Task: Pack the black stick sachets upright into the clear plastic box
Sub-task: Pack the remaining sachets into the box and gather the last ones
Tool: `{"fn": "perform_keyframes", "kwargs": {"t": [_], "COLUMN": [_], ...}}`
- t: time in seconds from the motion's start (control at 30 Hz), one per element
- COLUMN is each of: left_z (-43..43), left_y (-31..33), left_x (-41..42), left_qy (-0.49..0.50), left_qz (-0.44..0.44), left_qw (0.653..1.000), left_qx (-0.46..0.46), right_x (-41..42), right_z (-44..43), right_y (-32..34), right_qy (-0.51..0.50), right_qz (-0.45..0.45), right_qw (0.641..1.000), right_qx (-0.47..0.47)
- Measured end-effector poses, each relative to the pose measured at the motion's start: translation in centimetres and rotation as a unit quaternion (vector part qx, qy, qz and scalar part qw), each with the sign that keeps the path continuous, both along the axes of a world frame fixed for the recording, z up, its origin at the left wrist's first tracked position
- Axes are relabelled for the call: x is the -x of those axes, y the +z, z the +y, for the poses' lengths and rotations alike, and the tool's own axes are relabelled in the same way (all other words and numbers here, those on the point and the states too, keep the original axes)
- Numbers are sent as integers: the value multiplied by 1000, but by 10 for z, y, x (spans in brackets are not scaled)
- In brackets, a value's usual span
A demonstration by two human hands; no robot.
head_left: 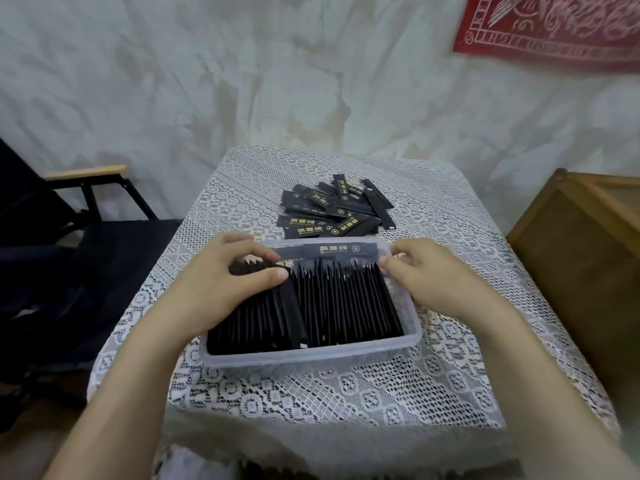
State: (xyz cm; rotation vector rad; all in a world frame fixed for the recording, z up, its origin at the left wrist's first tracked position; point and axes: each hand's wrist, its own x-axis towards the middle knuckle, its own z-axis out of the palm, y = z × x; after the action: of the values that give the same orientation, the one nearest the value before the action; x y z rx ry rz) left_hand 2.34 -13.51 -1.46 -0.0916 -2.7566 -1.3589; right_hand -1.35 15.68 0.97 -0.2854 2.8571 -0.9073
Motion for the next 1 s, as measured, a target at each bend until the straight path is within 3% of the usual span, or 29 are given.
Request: {"fn": "perform_keyframes", "kwargs": {"t": [0.27,0.4,0.47,0.53,0.63,0.77,0.87,1.0], "left_z": [-23,-26,-25,-25,-26,-28,-28,-29], "left_y": [6,4,4,5,3,1,0,1], "left_x": [1,0,-2,-3,-3,-2,-1,0], "left_qy": [34,29,29,32,29,25,30,30], "left_qz": [11,4,3,3,6,6,10,3], "left_qw": [999,1000,1000,999,999,999,999,999], "left_qx": [-5,-4,-11,-27,-26,-32,-37,-27], "right_x": [18,36,58,77,100,120,122,120], "right_z": [-26,-12,-3,0,-8,-15,-18,-18], "right_y": [-10,-11,-20,-26,-22,-19,-20,-21], "right_qy": [41,-22,-34,29,132,181,177,136], "right_qz": [-28,-58,22,36,-18,-54,-31,37], "right_qw": [991,983,998,998,989,974,970,981], "right_qx": [124,171,58,-51,-59,-124,-164,-135]}}
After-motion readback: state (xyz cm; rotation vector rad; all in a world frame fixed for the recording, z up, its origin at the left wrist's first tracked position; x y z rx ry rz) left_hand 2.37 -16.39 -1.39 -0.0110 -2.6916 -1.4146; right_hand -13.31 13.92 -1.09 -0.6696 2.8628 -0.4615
